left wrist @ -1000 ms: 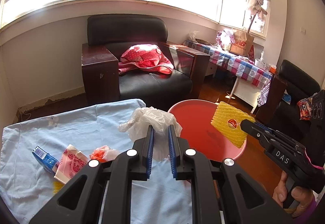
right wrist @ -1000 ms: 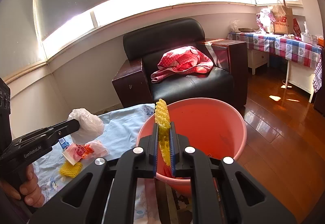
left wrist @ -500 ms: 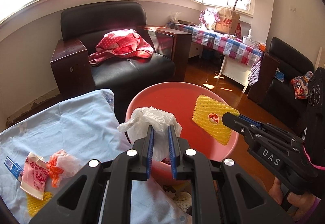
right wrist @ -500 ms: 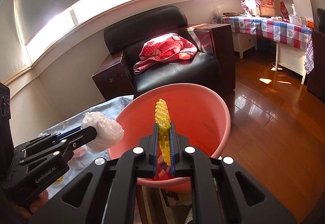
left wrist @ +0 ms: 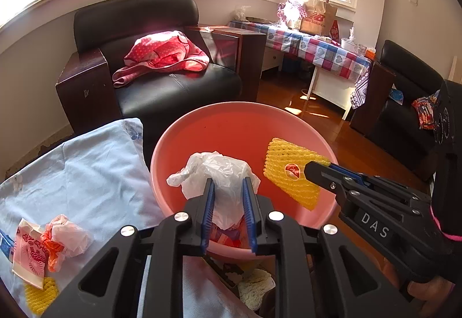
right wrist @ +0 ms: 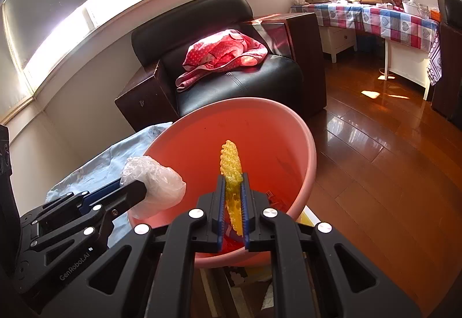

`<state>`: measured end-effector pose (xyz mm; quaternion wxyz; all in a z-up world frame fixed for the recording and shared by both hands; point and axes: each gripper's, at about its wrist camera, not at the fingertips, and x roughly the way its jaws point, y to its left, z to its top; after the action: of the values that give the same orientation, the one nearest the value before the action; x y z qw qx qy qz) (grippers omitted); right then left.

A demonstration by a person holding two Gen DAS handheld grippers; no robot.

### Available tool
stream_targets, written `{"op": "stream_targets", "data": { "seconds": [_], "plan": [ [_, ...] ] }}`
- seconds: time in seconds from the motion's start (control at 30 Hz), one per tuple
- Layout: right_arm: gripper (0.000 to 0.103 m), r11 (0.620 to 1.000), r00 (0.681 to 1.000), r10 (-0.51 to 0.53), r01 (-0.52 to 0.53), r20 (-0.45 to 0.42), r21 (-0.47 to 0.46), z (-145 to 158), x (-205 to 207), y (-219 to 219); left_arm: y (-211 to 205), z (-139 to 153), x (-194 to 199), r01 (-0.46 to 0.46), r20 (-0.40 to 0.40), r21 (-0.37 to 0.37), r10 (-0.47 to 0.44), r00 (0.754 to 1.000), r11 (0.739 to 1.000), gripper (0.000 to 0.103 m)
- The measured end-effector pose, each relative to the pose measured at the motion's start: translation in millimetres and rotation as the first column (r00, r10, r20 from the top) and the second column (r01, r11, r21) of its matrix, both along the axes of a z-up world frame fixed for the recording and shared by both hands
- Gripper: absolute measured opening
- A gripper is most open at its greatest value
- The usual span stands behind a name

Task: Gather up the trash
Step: 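Open both tools to drop the foam net and white bag into the bucket, then move both open tools back over the trash on the table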

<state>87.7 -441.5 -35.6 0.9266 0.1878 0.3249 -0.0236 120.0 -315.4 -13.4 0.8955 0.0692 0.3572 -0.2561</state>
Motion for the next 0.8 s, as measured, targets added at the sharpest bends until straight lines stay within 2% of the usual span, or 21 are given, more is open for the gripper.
{"op": "stream_targets", "data": {
  "seconds": [0.03, 0.1, 0.13, 0.3, 0.8],
  "plan": [
    [0.01, 1.0, 1.0, -0.002, 0.002, -0.006, 0.004, -1, 1, -1, 0, 0, 0, -0.002, -0.002, -0.002, 0.002, 1.0, 1.0, 0.027],
    [0.011, 1.0, 1.0, -0.001, 0.002, -0.019, 0.013, -2, 4, -2, 2, 1, 2, -0.009, -0.003, -0.012, 0.009, 1.0, 1.0, 0.043],
    [0.012, 1.0, 1.0, 0.0, 0.0, -0.023, 0.013, -3, 4, -2, 4, 2, 1, -0.013, -0.002, -0.019, 0.013, 1.0, 1.0, 0.044],
    [0.028, 1.0, 1.0, 0.003, -0.003, -0.013, 0.011, -2, 4, -1, 12, 7, 1, -0.02, -0.001, -0.048, 0.02, 1.0, 0.999, 0.045],
    [0.028, 0.999, 1.0, 0.022, -0.022, 0.005, -0.036, 15, -12, 18, 49, 25, -12, -0.052, 0.011, -0.107, 0.053, 0.999, 0.993, 0.045]
  ]
}}
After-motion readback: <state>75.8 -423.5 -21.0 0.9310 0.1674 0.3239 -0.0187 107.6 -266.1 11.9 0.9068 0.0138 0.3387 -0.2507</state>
